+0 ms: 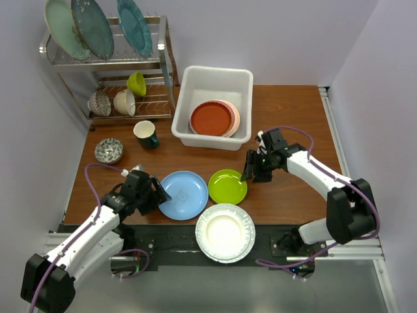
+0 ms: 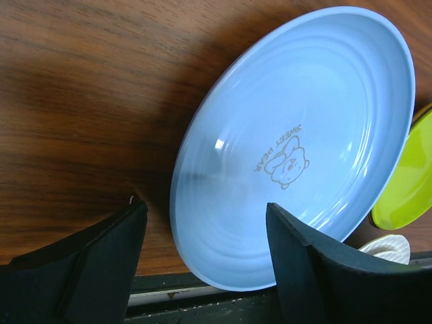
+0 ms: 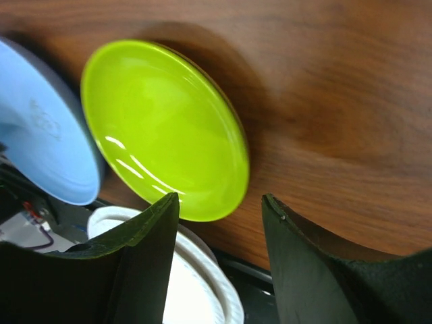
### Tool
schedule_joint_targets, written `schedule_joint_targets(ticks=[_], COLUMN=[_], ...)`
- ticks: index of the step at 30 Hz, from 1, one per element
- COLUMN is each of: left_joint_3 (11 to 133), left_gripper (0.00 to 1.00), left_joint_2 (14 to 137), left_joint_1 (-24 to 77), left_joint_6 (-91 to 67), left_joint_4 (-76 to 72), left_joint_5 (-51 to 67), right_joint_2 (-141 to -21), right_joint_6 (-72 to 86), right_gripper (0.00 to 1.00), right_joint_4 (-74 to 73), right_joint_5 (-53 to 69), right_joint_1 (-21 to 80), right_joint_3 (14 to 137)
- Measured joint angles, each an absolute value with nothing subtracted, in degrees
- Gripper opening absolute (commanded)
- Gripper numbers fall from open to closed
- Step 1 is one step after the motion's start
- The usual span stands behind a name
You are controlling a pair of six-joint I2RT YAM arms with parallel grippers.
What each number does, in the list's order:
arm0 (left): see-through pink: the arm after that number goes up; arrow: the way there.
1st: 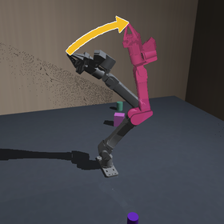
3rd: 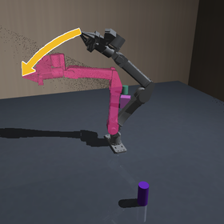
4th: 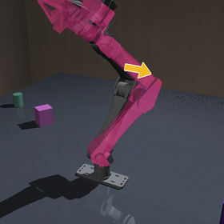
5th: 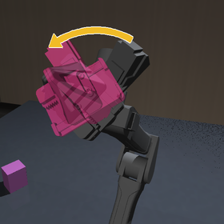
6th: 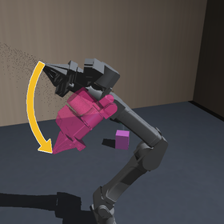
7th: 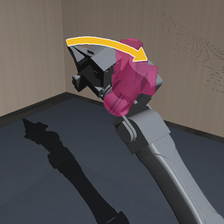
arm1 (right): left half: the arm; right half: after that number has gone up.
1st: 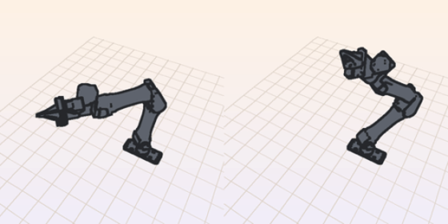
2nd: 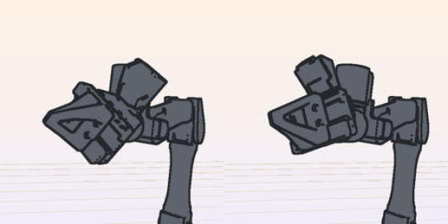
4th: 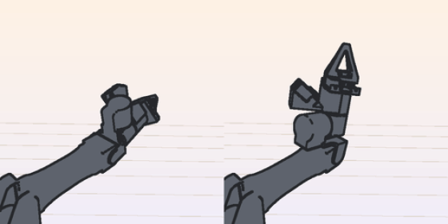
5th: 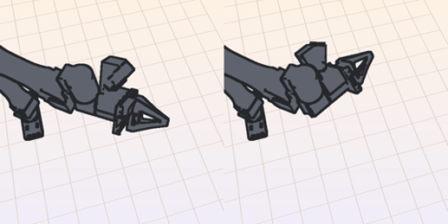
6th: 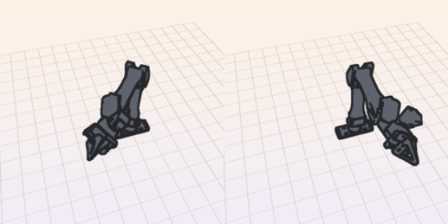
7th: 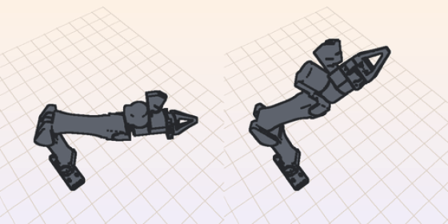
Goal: Place the plates into the plastic bin on the countertop
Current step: Pick up the plate at the center of the board.
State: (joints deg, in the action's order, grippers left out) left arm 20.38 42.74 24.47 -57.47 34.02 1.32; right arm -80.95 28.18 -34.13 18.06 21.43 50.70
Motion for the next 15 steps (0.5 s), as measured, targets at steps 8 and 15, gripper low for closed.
schedule_joint_targets(ticks=[8, 15], left_joint_3=[19.31, 17.72], left_gripper=[0.63, 0.0], left_joint_2=[44.1, 46.76], left_joint_1=[24.47, 24.51], left_joint_6=[-57.47, -57.87], left_joint_4=[32.4, 29.1], left_joint_5=[2.11, 3.55], right_joint_2=[-80.95, -80.14], right_joint_6=[28.47, 28.42], right_gripper=[0.55, 0.55], right_joint_4=[-32.91, -32.91], right_joint_5=[17.52, 17.58], right_joint_1=[21.43, 21.43], right_joint_3=[48.4, 49.04])
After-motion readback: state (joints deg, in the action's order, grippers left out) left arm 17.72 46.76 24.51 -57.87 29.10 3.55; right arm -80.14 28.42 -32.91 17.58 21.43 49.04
